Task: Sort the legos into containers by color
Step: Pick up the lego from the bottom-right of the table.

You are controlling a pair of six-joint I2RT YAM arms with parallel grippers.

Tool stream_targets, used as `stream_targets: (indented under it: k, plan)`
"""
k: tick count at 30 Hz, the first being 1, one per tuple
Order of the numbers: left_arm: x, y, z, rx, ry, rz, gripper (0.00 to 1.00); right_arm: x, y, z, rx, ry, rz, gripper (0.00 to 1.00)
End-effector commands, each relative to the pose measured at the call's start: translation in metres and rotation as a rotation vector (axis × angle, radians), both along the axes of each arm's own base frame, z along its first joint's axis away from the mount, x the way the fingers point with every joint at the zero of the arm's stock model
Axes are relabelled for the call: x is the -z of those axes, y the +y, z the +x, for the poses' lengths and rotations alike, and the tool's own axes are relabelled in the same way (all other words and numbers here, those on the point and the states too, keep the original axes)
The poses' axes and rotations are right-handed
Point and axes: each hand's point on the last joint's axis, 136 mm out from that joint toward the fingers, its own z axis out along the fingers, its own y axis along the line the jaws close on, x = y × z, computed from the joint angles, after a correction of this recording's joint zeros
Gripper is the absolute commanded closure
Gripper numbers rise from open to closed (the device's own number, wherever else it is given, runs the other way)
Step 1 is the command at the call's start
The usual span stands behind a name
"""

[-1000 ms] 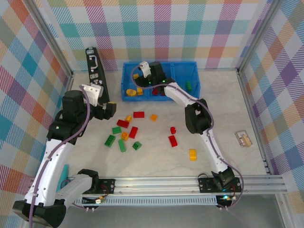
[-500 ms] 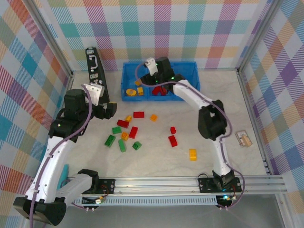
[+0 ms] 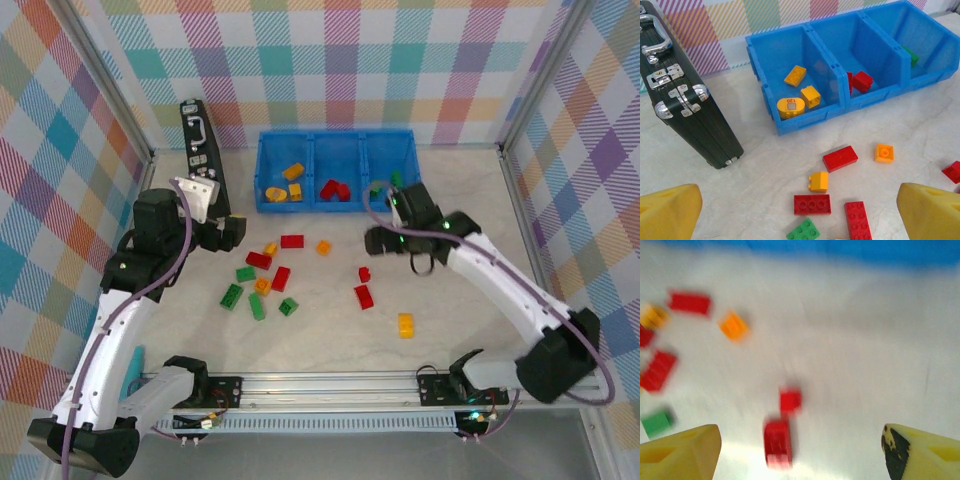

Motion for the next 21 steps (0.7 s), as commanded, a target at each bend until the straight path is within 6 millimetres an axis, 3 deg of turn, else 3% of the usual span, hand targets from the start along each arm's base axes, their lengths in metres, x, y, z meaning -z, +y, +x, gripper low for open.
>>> stream_targets:
  k: [1, 4, 8, 10, 21]
  plan:
    - [-0.011, 0.001, -0.002, 0.001, -0.028, -0.021, 0.0, 0.037, -0.029, -0.062, 0.212, 0.214, 0.041, 0.15]
    - [-0.012, 0.001, -0.004, 0.001, -0.038, -0.023, 0.0, 0.061, -0.043, -0.09, 0.263, 0.267, 0.051, 0.12]
    - [-0.011, 0.0, -0.004, 0.007, -0.032, -0.031, 0.0, 0.091, -0.044, -0.114, 0.244, 0.341, 0.077, 0.0]
    - [-0.009, -0.001, -0.003, 0.009, -0.024, -0.031, 0.0, 0.103, -0.047, -0.123, 0.251, 0.367, 0.073, 0.0]
    - [-0.003, -0.001, -0.001, 0.009, 0.001, -0.026, 0.0, 0.136, -0.051, -0.131, 0.297, 0.43, 0.009, 0.1]
